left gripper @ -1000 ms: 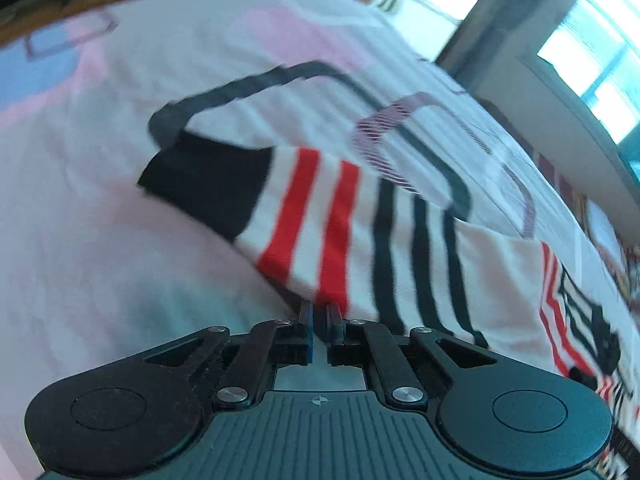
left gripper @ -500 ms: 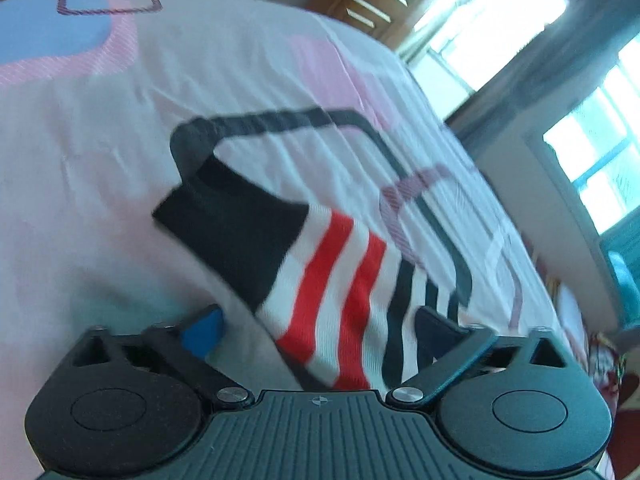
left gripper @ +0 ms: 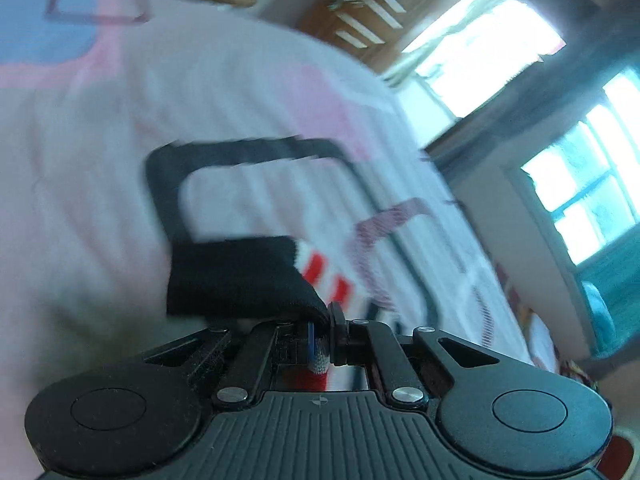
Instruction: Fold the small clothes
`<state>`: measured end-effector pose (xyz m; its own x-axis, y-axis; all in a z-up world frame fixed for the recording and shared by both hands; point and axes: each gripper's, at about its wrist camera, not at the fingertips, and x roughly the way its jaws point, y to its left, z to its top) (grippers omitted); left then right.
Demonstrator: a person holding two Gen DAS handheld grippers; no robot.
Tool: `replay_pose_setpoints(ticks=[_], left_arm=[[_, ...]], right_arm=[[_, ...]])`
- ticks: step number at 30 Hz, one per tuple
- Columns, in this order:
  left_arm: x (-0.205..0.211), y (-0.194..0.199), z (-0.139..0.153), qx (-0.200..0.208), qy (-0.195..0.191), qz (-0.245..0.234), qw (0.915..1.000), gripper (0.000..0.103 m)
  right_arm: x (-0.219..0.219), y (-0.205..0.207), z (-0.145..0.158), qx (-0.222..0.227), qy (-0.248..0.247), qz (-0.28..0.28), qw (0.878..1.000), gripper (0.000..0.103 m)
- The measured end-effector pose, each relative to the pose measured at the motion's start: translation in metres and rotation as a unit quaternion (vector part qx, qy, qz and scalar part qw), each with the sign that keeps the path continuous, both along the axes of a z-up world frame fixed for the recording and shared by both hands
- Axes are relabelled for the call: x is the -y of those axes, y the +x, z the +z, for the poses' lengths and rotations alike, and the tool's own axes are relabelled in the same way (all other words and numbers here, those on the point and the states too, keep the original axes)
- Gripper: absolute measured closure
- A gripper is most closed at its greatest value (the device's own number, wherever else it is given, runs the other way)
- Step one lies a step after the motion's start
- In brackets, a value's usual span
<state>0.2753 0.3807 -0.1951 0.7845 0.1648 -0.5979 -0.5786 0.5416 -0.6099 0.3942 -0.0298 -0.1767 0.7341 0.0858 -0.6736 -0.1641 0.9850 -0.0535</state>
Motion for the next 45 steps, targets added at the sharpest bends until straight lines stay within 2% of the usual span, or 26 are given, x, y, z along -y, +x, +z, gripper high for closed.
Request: replay_pose_setpoints(ticks=[2,4,6,8,10,12,15,18,19,21,23,25,26,27,28,29,30,32,33,38,40,41,42,43,44,45], left_arm=[[0.014,0.01,0.018,0.022,0.02,-0.032,0.999,0.097],[0.032,0.025,0.037,0.049,0.033,-0.073,0.9956,0.097],[0.058,0.044,0.056,0.076,0.041,-0.121,0.9889,0.097],[0.096,0.068,0.074,0.1,0.048,-0.181,0.9772,0.097],[0.134,0.091,0.084,0.115,0.048,-0.233,0.9644,0.097],[0.183,0.117,0.085,0.121,0.032,-0.291,0.9485,0.097],[0.252,0.141,0.075,0.111,0.004,-0.366,0.9239,0.097],[0.328,0.156,0.055,0.075,-0.014,-0.445,0.8923,0.096],[0.345,0.16,0.049,0.06,-0.012,-0.461,0.885,0.096],[0.371,0.167,0.033,0.01,-0.008,-0.475,0.88,0.096],[0.376,0.165,0.031,-0.017,-0.032,-0.467,0.8833,0.096],[0.375,0.158,0.043,-0.009,-0.023,-0.466,0.8845,0.094],[0.377,0.154,0.05,-0.004,-0.008,-0.47,0.8827,0.072],[0.378,0.149,0.059,0.004,0.008,-0.47,0.8828,0.028],[0.377,0.147,0.066,0.013,0.018,-0.46,0.8875,0.01],[0.369,0.149,0.075,0.033,0.033,-0.442,0.8959,0.003],[0.365,0.143,0.087,0.057,0.051,-0.433,0.8983,0.003],[0.355,0.14,0.098,0.064,0.066,-0.434,0.8964,0.003],[0.349,0.14,0.101,0.061,0.074,-0.426,0.8997,0.003],[0.297,0.134,0.079,0.001,0.104,-0.356,0.9286,0.003],[0.28,0.129,0.062,-0.027,0.114,-0.334,0.9353,0.003],[0.274,0.127,0.051,-0.044,0.127,-0.322,0.937,0.003],[0.267,0.124,0.043,-0.059,0.138,-0.314,0.9375,0.003],[0.261,0.121,0.033,-0.075,0.142,-0.308,0.9379,0.003],[0.257,0.119,0.026,-0.083,0.14,-0.307,0.9378,0.003],[0.254,0.117,0.019,-0.09,0.143,-0.308,0.9364,0.003]], right_arm=[[0.0,0.004,-0.016,-0.024,-0.015,0.0,1.0,0.048],[-0.002,0.001,-0.022,-0.003,-0.024,0.006,1.0,0.047],[-0.001,0.002,-0.021,-0.008,-0.014,-0.002,1.0,0.047],[0.005,0.003,-0.015,-0.016,0.008,-0.002,1.0,0.048],[0.02,0.001,-0.005,-0.015,0.059,-0.007,0.998,0.05],[0.035,-0.005,0.006,-0.004,0.083,-0.018,0.996,0.049],[0.064,-0.012,0.019,0.002,0.11,-0.033,0.993,0.049],[0.09,-0.02,0.026,0.009,0.11,-0.044,0.993,0.049],[0.1,-0.022,0.025,0.009,0.106,-0.05,0.993,0.049],[0.121,-0.026,0.021,0.001,0.106,-0.063,0.992,0.048],[0.137,-0.028,0.015,-0.016,0.118,-0.069,0.99,0.048],[0.149,-0.031,0.011,-0.029,0.137,-0.064,0.988,0.047],[0.151,-0.032,0.01,-0.032,0.143,-0.058,0.988,0.046],[0.153,-0.032,0.009,-0.035,0.15,-0.051,0.987,0.043],[0.153,-0.032,0.008,-0.036,0.157,-0.045,0.986,0.04],[0.152,-0.032,0.008,-0.036,0.163,-0.039,0.985,0.038],[0.15,-0.031,0.008,-0.036,0.168,-0.031,0.985,0.038],[0.144,-0.032,0.01,-0.036,0.17,-0.013,0.985,0.038],[0.138,-0.031,0.012,-0.035,0.169,0.0,0.985,0.036],[0.112,-0.025,0.013,-0.014,0.103,0.01,0.995,0.039],[0.112,-0.015,0.013,-0.017,0.113,0.001,0.993,0.04],[0.114,-0.012,0.014,-0.02,0.122,-0.002,0.992,0.047],[0.115,-0.008,0.014,-0.021,0.125,-0.006,0.992,0.061],[0.119,-0.005,0.014,-0.021,0.122,-0.015,0.992,0.081],[0.123,-0.003,0.014,-0.02,0.117,-0.029,0.992,0.088],[0.13,-0.003,0.014,-0.017,0.119,-0.042,0.992,0.089]])
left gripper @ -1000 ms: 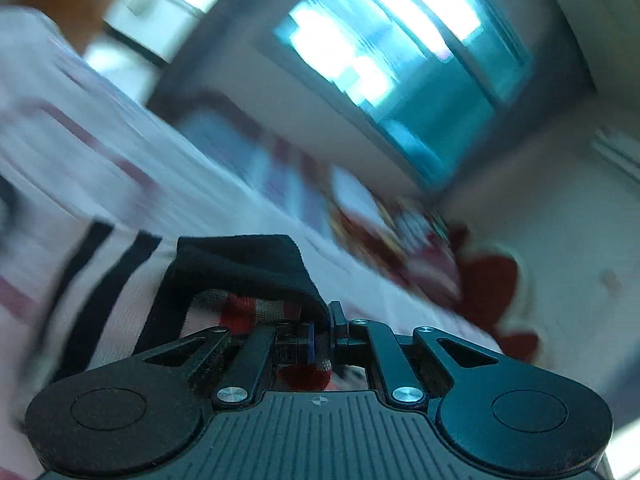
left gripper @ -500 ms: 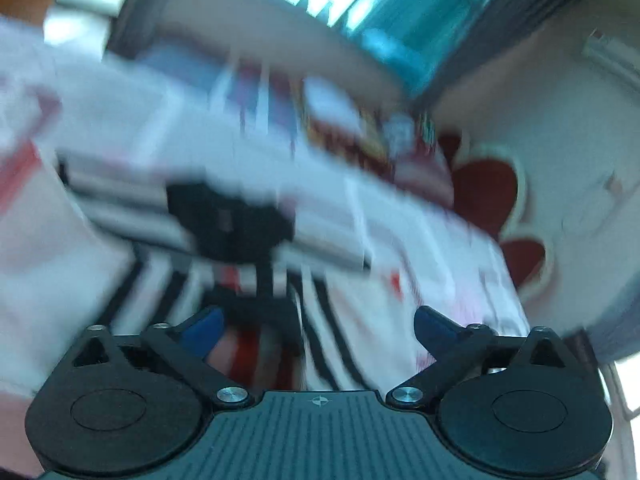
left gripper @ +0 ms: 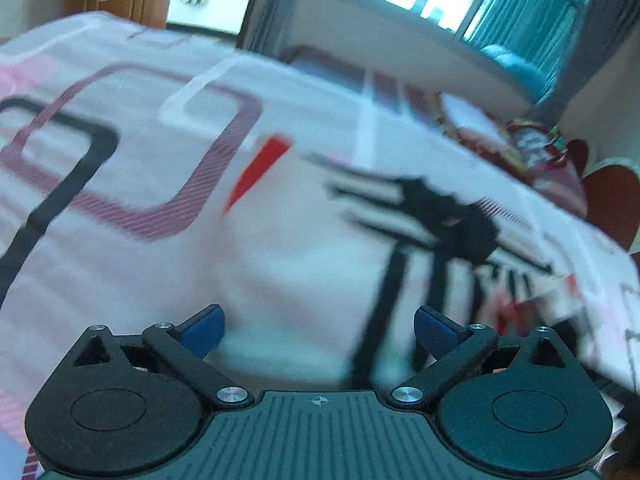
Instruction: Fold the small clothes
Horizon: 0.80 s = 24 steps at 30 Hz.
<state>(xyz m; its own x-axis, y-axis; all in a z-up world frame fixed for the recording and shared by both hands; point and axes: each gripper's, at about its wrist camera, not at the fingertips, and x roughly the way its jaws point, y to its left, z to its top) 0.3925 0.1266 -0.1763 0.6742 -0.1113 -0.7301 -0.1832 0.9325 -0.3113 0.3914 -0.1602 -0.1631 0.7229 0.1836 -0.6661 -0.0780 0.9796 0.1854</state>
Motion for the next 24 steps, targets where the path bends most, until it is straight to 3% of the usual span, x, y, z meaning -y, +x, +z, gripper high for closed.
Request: replay_pose_setpoints(ticks=[4,7,11,13,16,21,23,24], left_arm=[[0.009,-0.001,-0.008,0.01,0.033,-0.027,0.999,0.003],[0.007,0.001,-0.002,0.025,0.021,-0.006,0.9995,0.003],[-0.01,0.009,0.007,0.035,0.038,0.015,0.9985,0.003],[-0.021,0.02,0.006,0.028,0.038,0.023,0.9986,0.003],[-0.035,0.039,0.004,0.025,0.037,0.038,0.9983,0.003],[-0.048,0.076,-0.012,0.01,0.012,0.045,0.9989,0.003],[-0.046,0.087,-0.02,0.004,0.009,0.044,0.999,0.003],[-0.046,0.09,-0.023,0.004,0.008,0.048,0.9988,0.014]], right_arm=[[0.034,-0.007,-0.002,0.012,0.013,-0.065,0.998,0.089],[0.047,-0.007,-0.009,-0.007,0.035,-0.081,0.996,0.081],[0.043,-0.006,-0.008,0.001,0.029,-0.06,0.998,0.08],[0.041,-0.004,-0.006,0.008,0.021,-0.058,0.998,0.09],[0.038,-0.004,-0.004,0.013,0.006,-0.048,0.999,0.095],[0.039,-0.01,0.017,0.073,-0.009,-0.038,0.997,0.096],[0.042,-0.005,0.015,0.07,-0.024,-0.041,0.996,0.096],[0.046,-0.001,0.009,0.055,-0.027,-0.044,0.997,0.096]])
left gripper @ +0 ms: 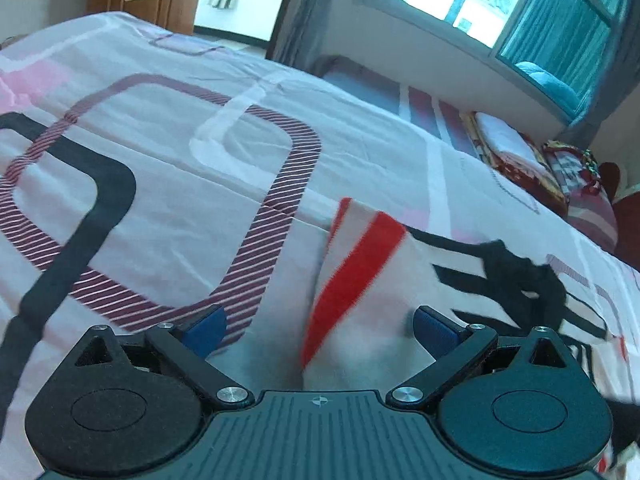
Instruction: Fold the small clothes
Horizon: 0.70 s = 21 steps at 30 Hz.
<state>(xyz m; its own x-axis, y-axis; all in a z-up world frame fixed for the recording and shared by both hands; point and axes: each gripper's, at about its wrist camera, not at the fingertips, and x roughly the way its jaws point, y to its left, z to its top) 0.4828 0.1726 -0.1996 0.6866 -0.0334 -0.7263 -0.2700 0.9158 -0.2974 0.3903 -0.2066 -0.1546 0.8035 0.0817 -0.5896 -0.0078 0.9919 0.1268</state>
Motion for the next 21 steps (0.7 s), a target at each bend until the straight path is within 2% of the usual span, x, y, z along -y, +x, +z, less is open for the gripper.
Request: replay_pose_setpoints(ticks=[1,2,3,5,8,9,11,13,15,17,18,20,21], left_arm=[[0.0,0.004,-0.003,0.003,-0.004,0.004,1.0,0.029],[-0.001,0.007,-0.004,0.003,-0.005,0.007,1.0,0.051],[-0.004,0.009,-0.005,0.009,-0.011,0.015,0.9998,0.067],[-0.005,0.015,-0.004,0.01,-0.032,0.012,0.9994,0.085],[0.003,0.019,-0.001,0.019,-0.007,0.009,0.9998,0.089],[0.003,0.02,-0.002,0.019,-0.005,0.013,0.9997,0.089],[0.0,0.024,-0.005,0.017,0.003,0.026,0.9995,0.09],[0.0,0.027,-0.009,0.017,0.011,0.028,0.9994,0.09],[0.004,0.03,-0.009,0.021,0.035,0.023,0.9989,0.09],[0.005,0.03,-0.008,0.02,0.035,0.028,0.9988,0.089],[0.004,0.029,-0.007,0.018,0.032,0.029,0.9989,0.089],[0.006,0.021,0.002,0.022,0.042,0.024,0.9986,0.089],[0.007,0.012,0.009,0.03,0.045,0.025,0.9982,0.089]], right_arm=[[0.003,0.001,-0.007,-0.014,-0.001,-0.004,1.0,0.096],[0.006,0.004,-0.014,-0.03,0.0,-0.006,1.0,0.096],[0.009,0.009,-0.022,-0.059,0.009,0.0,0.998,0.095],[0.013,0.007,-0.027,-0.061,0.026,-0.006,0.998,0.088],[0.015,0.007,-0.023,-0.057,0.036,-0.001,0.998,0.088],[0.013,0.008,-0.023,-0.056,0.031,0.004,0.998,0.093],[0.007,0.007,-0.024,-0.052,0.011,0.012,0.999,0.096],[0.003,0.004,-0.017,-0.03,-0.002,0.015,0.999,0.096],[0.004,0.003,-0.01,-0.002,-0.015,0.01,1.0,0.097],[0.007,0.012,-0.024,-0.031,-0.042,0.0,0.999,0.097],[0.009,0.016,-0.032,-0.05,-0.036,-0.004,0.998,0.097],[0.006,0.014,-0.033,-0.04,-0.045,-0.009,0.998,0.094],[0.007,0.013,-0.031,-0.04,-0.04,-0.017,0.998,0.088]])
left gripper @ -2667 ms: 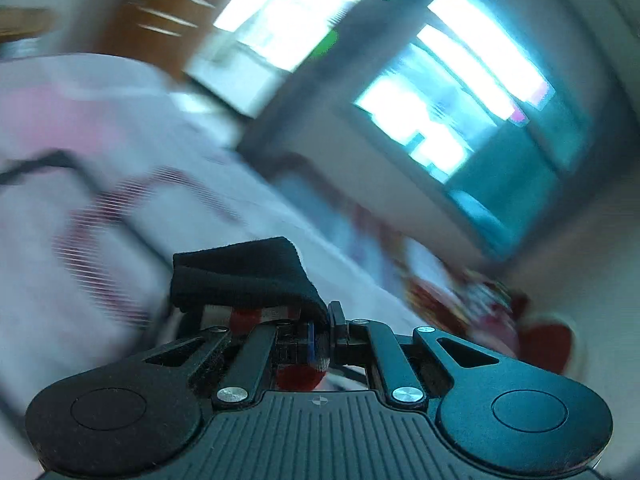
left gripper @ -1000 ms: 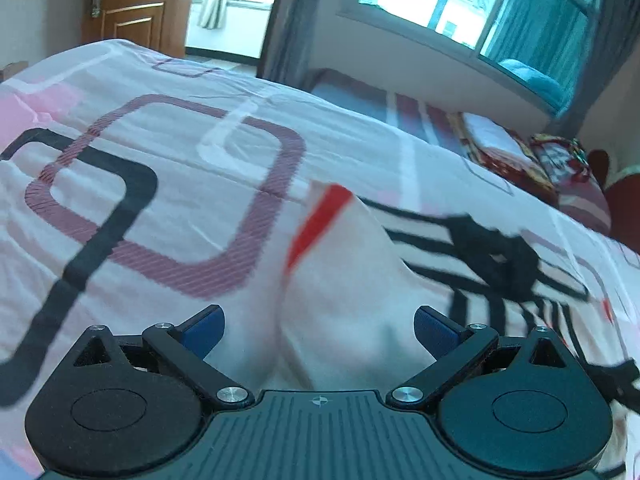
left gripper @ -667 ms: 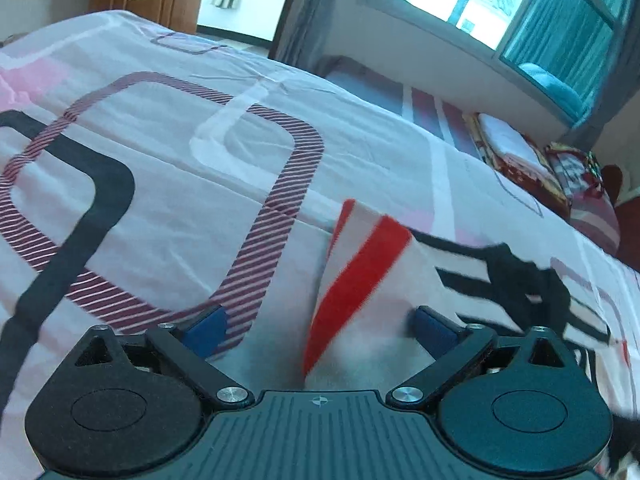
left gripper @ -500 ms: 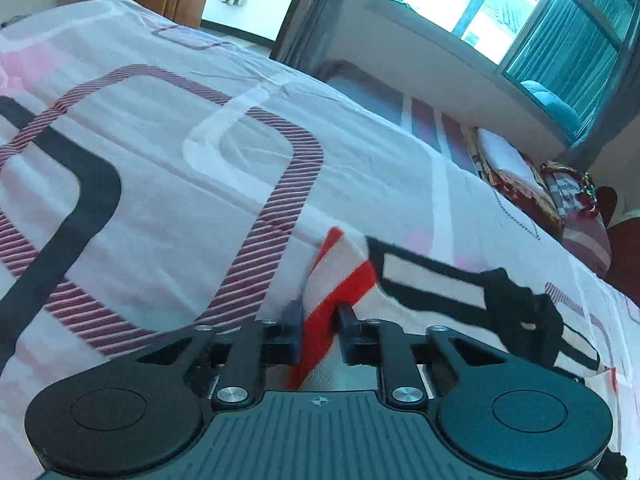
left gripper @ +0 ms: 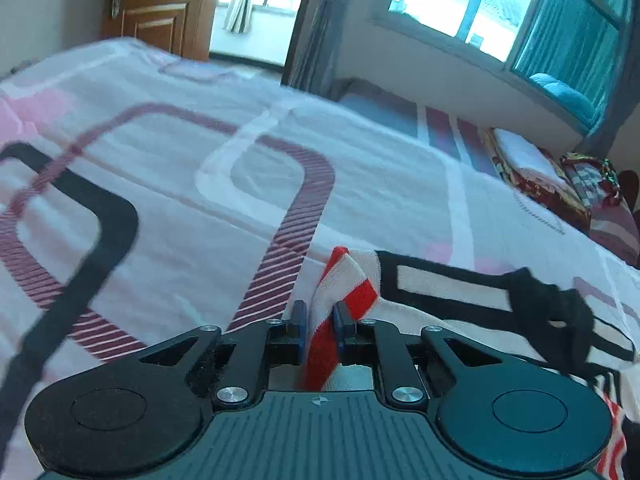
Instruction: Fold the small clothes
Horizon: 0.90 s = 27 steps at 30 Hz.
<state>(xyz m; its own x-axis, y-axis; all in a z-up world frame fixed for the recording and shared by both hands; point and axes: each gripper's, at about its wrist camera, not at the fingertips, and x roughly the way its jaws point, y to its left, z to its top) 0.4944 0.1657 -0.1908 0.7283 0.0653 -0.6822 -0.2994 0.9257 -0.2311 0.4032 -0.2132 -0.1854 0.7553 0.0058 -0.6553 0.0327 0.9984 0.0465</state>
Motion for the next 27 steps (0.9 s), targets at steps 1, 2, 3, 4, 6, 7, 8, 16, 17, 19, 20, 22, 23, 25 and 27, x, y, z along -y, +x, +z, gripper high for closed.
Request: replay_pose_setpoints(ticks=[1,2,3,4,6,7,8,16,17,19,20,22,23,25,27], left_arm=[[0.001,-0.009,0.007,0.007,-0.001,-0.002,1.0,0.089],[0.002,-0.019,0.012,0.013,-0.007,-0.008,0.9999,0.089],[0.006,-0.03,0.018,0.019,-0.011,-0.017,0.9996,0.089],[0.011,-0.041,0.022,0.022,-0.012,-0.028,0.9993,0.089],[0.023,-0.061,0.028,0.027,-0.01,-0.051,0.9983,0.089],[0.031,-0.071,0.029,0.026,-0.006,-0.063,0.9976,0.089],[0.039,-0.079,0.027,0.022,-0.006,-0.071,0.9972,0.089],[0.064,-0.1,-0.006,-0.006,0.012,-0.068,0.9976,0.089],[0.066,-0.101,-0.005,-0.005,0.017,-0.069,0.9975,0.089],[0.067,-0.103,-0.005,-0.002,0.023,-0.072,0.9971,0.089],[0.066,-0.104,-0.003,-0.004,0.019,-0.07,0.9973,0.089],[0.062,-0.111,0.004,-0.004,0.006,-0.061,0.9981,0.089],[0.062,-0.114,0.007,-0.002,0.007,-0.058,0.9983,0.089],[0.059,-0.124,0.012,0.006,0.01,-0.053,0.9985,0.089],[0.059,-0.128,0.009,0.005,0.01,-0.052,0.9986,0.089]], right_arm=[[0.003,-0.002,0.003,0.006,0.013,-0.006,1.0,0.082],[0.007,-0.005,0.007,0.014,0.026,-0.011,0.999,0.082],[0.009,-0.008,0.011,0.018,0.034,-0.008,0.999,0.081],[0.011,-0.008,0.014,0.014,0.042,-0.001,0.999,0.077],[0.015,-0.005,0.01,-0.017,0.07,0.009,0.997,0.071],[0.018,-0.004,0.007,-0.028,0.086,0.006,0.996,0.071],[0.018,-0.003,0.004,-0.033,0.093,0.005,0.995,0.072],[-0.006,-0.006,0.022,0.031,0.019,0.047,0.998,0.096],[-0.007,-0.008,0.027,0.045,0.003,0.047,0.998,0.096],[-0.003,-0.002,0.019,0.028,-0.009,0.035,0.999,0.097],[0.004,0.003,0.008,-0.002,0.0,0.023,1.0,0.096],[0.014,0.001,-0.003,-0.009,0.023,0.012,1.0,0.092],[0.013,0.0,0.001,-0.008,0.02,0.012,1.0,0.088],[0.018,-0.005,0.011,0.006,0.028,-0.001,1.0,0.079],[0.022,-0.01,0.023,0.024,0.037,-0.002,0.999,0.079]])
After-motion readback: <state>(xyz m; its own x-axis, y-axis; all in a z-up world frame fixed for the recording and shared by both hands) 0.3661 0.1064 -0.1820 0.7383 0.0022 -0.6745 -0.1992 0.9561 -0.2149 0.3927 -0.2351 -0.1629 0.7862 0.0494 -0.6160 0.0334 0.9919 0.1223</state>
